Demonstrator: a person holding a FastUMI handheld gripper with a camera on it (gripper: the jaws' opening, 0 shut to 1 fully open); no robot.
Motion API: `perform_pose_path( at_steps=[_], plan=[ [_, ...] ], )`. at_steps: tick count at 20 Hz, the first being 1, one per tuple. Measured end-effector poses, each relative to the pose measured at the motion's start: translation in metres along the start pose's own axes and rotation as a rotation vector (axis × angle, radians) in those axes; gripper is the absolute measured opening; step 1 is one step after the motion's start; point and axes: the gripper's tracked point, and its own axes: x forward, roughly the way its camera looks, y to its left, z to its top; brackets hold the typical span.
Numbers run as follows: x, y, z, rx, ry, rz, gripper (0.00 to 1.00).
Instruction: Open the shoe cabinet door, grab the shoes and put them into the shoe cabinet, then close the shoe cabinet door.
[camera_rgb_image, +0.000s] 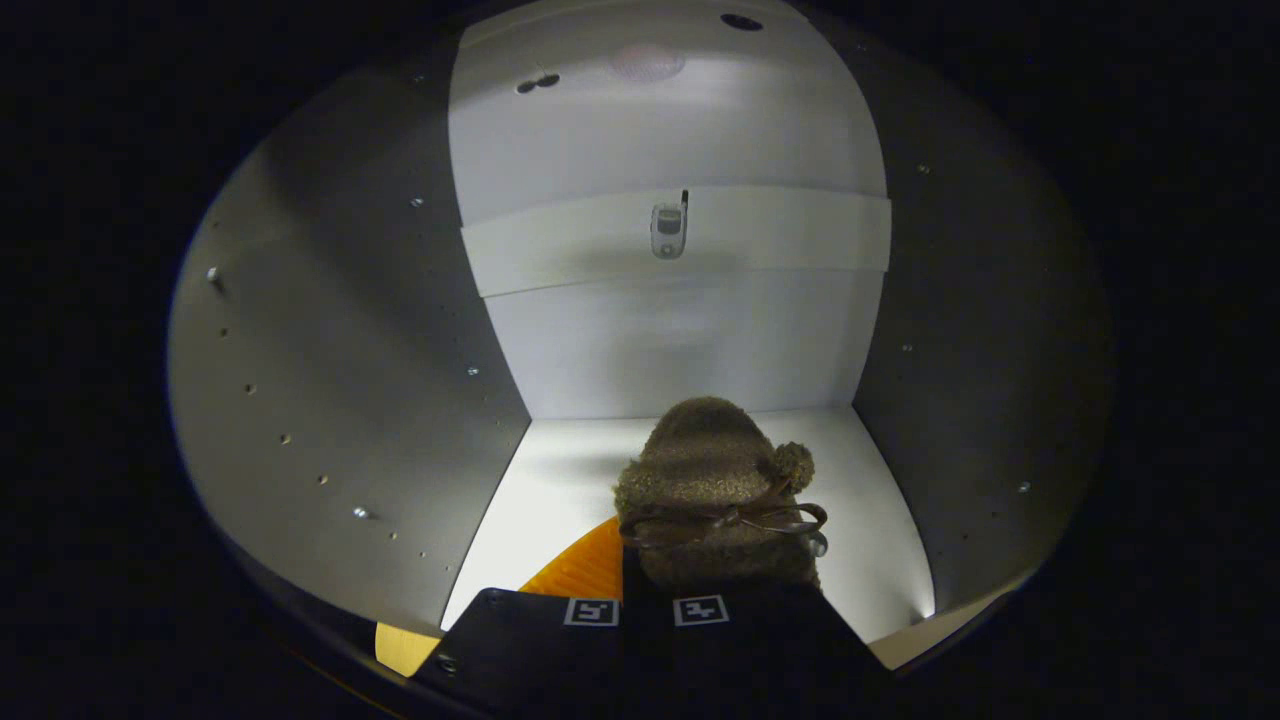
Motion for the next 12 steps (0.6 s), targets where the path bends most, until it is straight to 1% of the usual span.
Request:
perform_pose_path(
  at_steps=[3,6,8,11,12],
  plan=[
    [0.024,-0.001,-0.001,0.017,0.014,-0.025,0.05],
    [0.042,-0.004,-0.008,0.003,0.045,-0.062,0.05],
    [0.046,-0.001,-0.017,-0.015,0.075,-0.064,0.07],
    [0.047,0.003,-0.021,-0.042,0.078,-0.074,0.10],
    [0.045,0.006,-0.025,-0.032,0.091,-0.067,0.17]
  ],
)
